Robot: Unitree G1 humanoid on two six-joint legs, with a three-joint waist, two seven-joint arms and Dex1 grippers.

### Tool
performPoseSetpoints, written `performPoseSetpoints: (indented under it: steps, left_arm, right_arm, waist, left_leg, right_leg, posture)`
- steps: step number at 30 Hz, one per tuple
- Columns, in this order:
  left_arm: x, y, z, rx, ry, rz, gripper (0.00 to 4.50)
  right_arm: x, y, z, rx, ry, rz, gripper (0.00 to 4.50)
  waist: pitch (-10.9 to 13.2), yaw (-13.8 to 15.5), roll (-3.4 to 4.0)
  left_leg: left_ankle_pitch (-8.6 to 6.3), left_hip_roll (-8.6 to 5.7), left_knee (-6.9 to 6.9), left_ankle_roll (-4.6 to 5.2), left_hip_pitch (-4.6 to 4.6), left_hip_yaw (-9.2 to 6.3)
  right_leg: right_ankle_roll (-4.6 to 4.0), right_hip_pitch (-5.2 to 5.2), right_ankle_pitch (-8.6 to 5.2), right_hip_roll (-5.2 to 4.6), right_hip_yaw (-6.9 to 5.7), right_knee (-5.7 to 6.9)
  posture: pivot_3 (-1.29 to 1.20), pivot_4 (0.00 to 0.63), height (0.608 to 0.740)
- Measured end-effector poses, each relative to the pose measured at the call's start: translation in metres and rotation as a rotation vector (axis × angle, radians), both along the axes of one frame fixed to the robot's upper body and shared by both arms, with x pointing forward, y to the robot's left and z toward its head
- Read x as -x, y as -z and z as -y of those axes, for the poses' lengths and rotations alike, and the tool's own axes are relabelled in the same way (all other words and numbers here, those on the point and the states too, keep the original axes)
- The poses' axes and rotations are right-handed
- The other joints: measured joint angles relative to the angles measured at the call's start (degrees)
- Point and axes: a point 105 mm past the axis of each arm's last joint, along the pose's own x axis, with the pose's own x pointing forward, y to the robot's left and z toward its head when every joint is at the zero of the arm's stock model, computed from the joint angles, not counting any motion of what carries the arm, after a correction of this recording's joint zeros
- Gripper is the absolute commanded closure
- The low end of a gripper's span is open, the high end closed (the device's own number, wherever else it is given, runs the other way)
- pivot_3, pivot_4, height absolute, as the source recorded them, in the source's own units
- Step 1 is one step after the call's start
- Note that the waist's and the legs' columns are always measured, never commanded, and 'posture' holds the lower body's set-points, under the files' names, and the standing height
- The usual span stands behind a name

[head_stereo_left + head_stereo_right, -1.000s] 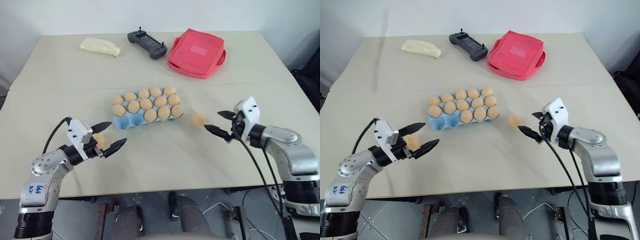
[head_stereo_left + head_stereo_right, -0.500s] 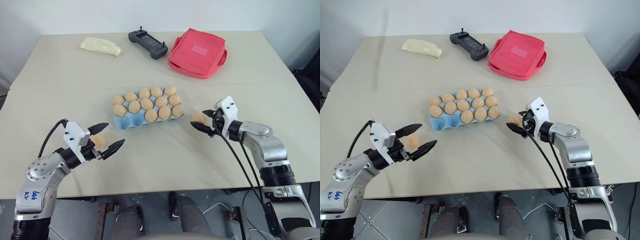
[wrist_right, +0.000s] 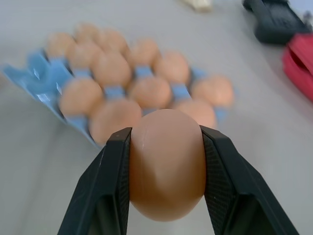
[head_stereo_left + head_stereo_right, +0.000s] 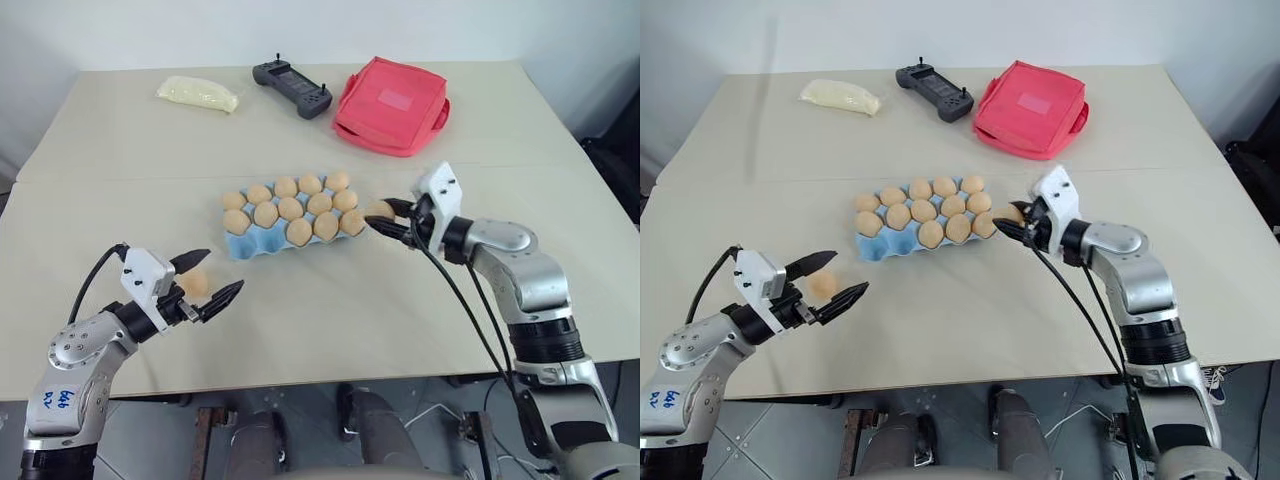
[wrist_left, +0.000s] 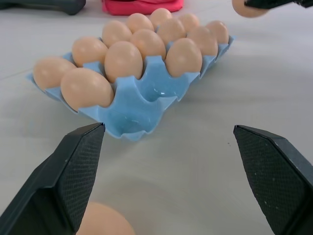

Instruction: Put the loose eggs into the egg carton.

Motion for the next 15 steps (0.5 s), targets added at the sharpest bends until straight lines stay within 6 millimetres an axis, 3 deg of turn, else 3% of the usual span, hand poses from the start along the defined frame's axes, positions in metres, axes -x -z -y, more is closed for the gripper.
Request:
performPoseSetpoints:
  steps: [7, 11, 15]
  left_arm:
    - [-0.002, -0.004, -0.015, 0.010, -0.106, 0.028, 0.00]
    - [-0.001, -0.005, -0.026, 0.001, -0.168, 0.036, 0.00]
    - [0.000, -0.005, -0.030, -0.003, -0.192, 0.037, 0.00]
  right_arm:
    - [0.013, -0.003, -0.071, -0.052, -0.170, 0.002, 2.92]
    - [0.015, -0.004, -0.100, -0.072, -0.223, 0.012, 2.92]
    - [0.013, 0.004, -0.117, -0.061, -0.231, 0.006, 2.92]
  waist:
    - [0.0, -0.6, 0.00]
    - [0.0, -0.6, -0.01]
    - [0.0, -0.6, -0.02]
  left_leg:
    - [0.02, -0.01, 0.00, -0.06, -0.04, -0.01]
    - [0.02, -0.02, 0.00, -0.06, -0.03, -0.02]
    - [0.02, -0.01, 0.00, -0.07, -0.04, -0.03]
  right_leg:
    - [-0.01, -0.04, -0.01, -0.05, -0.07, 0.08]
    - [-0.01, -0.03, -0.01, -0.05, -0.08, 0.08]
    - [-0.02, -0.03, -0.01, -0.06, -0.10, 0.08]
  posture:
    - [0.00, 0.150, 0.740]
    - [0.00, 0.150, 0.740]
    - [0.00, 0.150, 0.740]
